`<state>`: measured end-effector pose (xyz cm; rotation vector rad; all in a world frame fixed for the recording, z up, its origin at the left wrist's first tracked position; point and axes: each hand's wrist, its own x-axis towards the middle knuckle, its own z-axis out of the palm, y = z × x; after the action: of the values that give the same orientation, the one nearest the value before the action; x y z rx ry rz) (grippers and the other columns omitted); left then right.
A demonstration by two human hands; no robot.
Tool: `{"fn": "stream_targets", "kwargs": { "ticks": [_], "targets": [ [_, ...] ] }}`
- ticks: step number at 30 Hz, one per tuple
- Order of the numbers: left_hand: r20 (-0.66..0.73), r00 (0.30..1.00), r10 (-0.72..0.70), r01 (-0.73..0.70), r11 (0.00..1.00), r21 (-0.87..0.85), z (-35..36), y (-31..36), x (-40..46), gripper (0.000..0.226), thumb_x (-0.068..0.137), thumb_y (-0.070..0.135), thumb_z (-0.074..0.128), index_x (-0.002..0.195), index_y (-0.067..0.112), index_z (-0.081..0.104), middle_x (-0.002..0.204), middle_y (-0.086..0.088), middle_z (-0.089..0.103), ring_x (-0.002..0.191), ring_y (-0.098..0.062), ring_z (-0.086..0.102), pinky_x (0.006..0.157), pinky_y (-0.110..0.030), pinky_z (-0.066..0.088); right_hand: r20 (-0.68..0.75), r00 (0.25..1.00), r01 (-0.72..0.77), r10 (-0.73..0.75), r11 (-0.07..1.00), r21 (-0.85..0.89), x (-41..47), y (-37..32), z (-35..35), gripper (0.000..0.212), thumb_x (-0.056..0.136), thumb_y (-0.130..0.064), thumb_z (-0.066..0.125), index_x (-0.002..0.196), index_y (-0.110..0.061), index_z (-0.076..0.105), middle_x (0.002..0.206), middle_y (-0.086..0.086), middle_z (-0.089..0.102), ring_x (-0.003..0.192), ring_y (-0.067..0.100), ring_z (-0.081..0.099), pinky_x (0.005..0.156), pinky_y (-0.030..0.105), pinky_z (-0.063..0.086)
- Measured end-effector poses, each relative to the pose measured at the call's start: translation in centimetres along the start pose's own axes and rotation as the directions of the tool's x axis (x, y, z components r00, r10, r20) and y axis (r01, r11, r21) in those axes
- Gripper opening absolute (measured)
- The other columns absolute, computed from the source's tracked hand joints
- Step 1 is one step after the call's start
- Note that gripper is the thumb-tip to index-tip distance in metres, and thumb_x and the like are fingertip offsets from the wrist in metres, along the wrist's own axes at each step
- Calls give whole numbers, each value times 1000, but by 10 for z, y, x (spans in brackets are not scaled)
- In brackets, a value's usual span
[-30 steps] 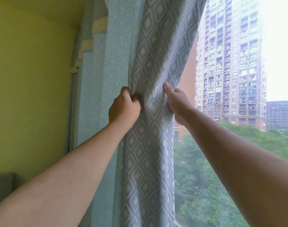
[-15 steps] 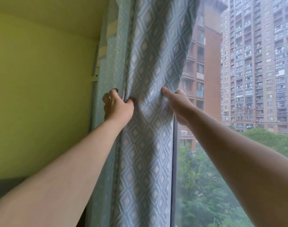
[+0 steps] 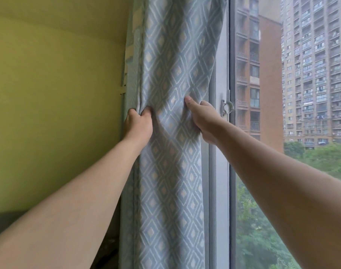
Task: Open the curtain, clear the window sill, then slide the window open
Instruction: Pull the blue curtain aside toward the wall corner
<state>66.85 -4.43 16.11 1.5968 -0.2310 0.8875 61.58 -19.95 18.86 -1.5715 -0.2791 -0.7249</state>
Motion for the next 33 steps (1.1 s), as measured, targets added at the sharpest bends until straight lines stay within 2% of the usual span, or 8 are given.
{"fn": "stream_targets", "kwargs": {
  "ticks": [3, 6, 10, 15, 19, 23, 27, 33],
  "targets": [
    [30, 1000, -6, 7, 1000, -27, 1, -10, 18, 45, 95, 44, 45, 120, 6, 49, 124, -14, 56, 106, -32, 53, 87, -36, 41, -28, 999, 19, -18, 1000, 7, 13, 8, 10, 19, 94, -32, 58, 87, -15, 56, 71, 1, 62, 39, 5, 58, 42, 20, 50],
    [89, 996, -21, 29, 995, -94, 2, -27, 38, 46, 96, 43, 46, 127, 8, 47, 126, -10, 55, 113, -31, 52, 93, -37, 40, -37, 999, 33, -32, 999, 15, 30, 16, 25, 13, 94, -25, 58, 93, -13, 62, 77, 3, 66, 55, 13, 65, 54, 28, 59],
    [142, 990, 16, 10, 983, -181, 4, -51, 69, 32, 94, 40, 50, 111, 13, 53, 96, 1, 59, 97, -25, 57, 79, -31, 39, -59, 997, 48, -46, 998, 27, 56, 31, 44, 20, 94, -21, 58, 107, -6, 64, 83, 7, 68, 63, 18, 66, 57, 29, 60],
    [184, 982, 42, -3, 978, -209, 7, -78, 106, 35, 93, 43, 51, 113, 14, 52, 102, 3, 59, 100, -21, 55, 81, -30, 40, -89, 993, 83, -80, 996, 31, 88, 53, 69, 10, 94, -20, 58, 101, -14, 62, 89, 6, 69, 68, 18, 67, 57, 29, 59],
    [211, 977, 16, 30, 976, -214, 8, -97, 129, 59, 93, 49, 51, 137, 11, 39, 125, 2, 49, 111, -20, 48, 94, -35, 38, -52, 996, 71, -68, 997, 39, 108, 68, 87, 8, 95, -22, 56, 98, -16, 61, 89, 6, 68, 72, 19, 67, 60, 30, 60],
    [225, 974, 8, 41, 977, -211, 12, -120, 154, 43, 92, 51, 52, 115, 16, 43, 120, -2, 51, 110, -22, 51, 88, -34, 38, -30, 998, 54, -52, 997, 61, 125, 85, 103, 10, 97, -24, 53, 91, -18, 59, 89, 7, 68, 69, 18, 67, 50, 27, 58],
    [263, 965, -15, 68, 979, -191, 19, -138, 174, 77, 90, 58, 50, 147, 17, 21, 149, -4, 31, 131, -22, 37, 92, -31, 28, -27, 999, 33, -29, 991, 130, 142, 103, 113, 13, 96, -28, 55, 87, -18, 58, 80, 3, 69, 55, 13, 70, 45, 26, 55],
    [323, 943, -80, 149, 970, -195, 42, -165, 203, 85, 90, 62, 44, 152, 17, 6, 156, -4, 23, 140, -25, 26, 110, -41, 22, -61, 998, 20, -13, 994, 106, 180, 134, 126, 20, 95, -36, 56, 106, -21, 59, 98, 3, 70, 79, 17, 69, 56, 27, 57]
  ]
}}
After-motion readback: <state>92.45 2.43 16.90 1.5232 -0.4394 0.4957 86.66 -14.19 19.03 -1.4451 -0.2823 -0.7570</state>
